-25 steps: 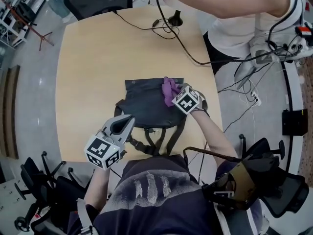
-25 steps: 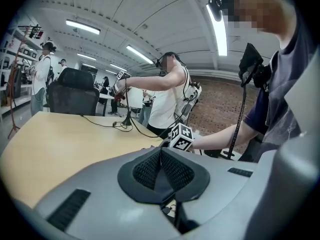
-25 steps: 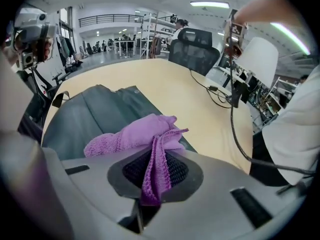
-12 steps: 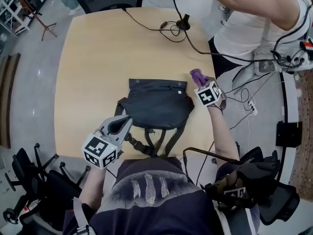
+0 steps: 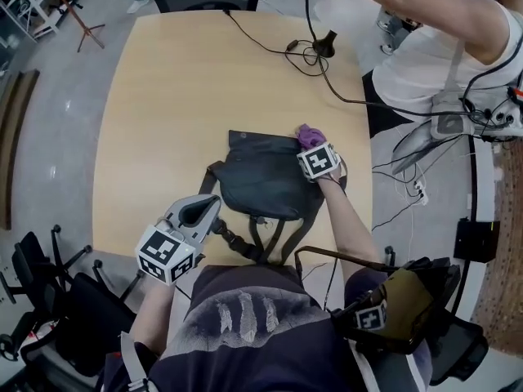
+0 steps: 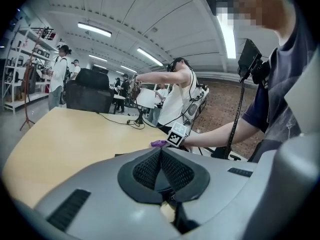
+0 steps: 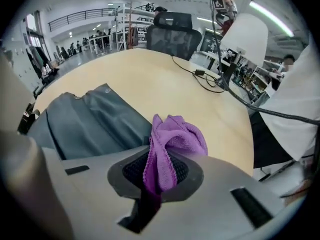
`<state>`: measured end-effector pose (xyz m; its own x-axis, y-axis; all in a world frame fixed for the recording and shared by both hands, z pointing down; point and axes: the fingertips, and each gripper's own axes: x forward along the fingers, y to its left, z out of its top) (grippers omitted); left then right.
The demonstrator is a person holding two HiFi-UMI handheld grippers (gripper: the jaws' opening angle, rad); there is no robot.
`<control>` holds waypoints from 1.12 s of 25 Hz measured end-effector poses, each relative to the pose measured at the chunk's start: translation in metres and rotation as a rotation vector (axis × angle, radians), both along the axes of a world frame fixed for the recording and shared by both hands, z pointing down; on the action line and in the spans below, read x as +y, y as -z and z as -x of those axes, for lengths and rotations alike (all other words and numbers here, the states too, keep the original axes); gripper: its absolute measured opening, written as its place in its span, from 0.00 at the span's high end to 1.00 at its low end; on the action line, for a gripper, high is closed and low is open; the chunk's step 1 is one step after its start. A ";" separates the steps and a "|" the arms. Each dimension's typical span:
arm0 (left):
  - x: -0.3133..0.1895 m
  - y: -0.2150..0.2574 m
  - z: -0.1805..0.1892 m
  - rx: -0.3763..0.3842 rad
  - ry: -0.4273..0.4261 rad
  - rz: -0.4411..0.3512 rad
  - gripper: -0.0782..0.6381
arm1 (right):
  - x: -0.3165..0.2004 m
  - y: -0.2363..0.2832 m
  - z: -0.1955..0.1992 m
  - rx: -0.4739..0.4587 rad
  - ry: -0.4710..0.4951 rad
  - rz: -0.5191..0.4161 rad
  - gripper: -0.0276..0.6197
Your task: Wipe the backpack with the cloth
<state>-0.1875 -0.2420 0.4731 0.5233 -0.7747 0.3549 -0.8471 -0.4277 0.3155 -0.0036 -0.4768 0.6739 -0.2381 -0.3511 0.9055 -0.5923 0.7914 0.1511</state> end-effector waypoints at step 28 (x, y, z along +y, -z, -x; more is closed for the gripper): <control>0.030 0.001 0.040 -0.034 0.125 -0.011 0.88 | 0.140 0.067 0.245 -0.707 0.349 0.603 0.91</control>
<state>-0.2277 -0.2118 0.4719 0.4105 -0.8368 0.3623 -0.9040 -0.3215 0.2817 -0.2483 -0.3369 0.6068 -0.7948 0.3143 0.5191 -0.1099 0.7668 -0.6325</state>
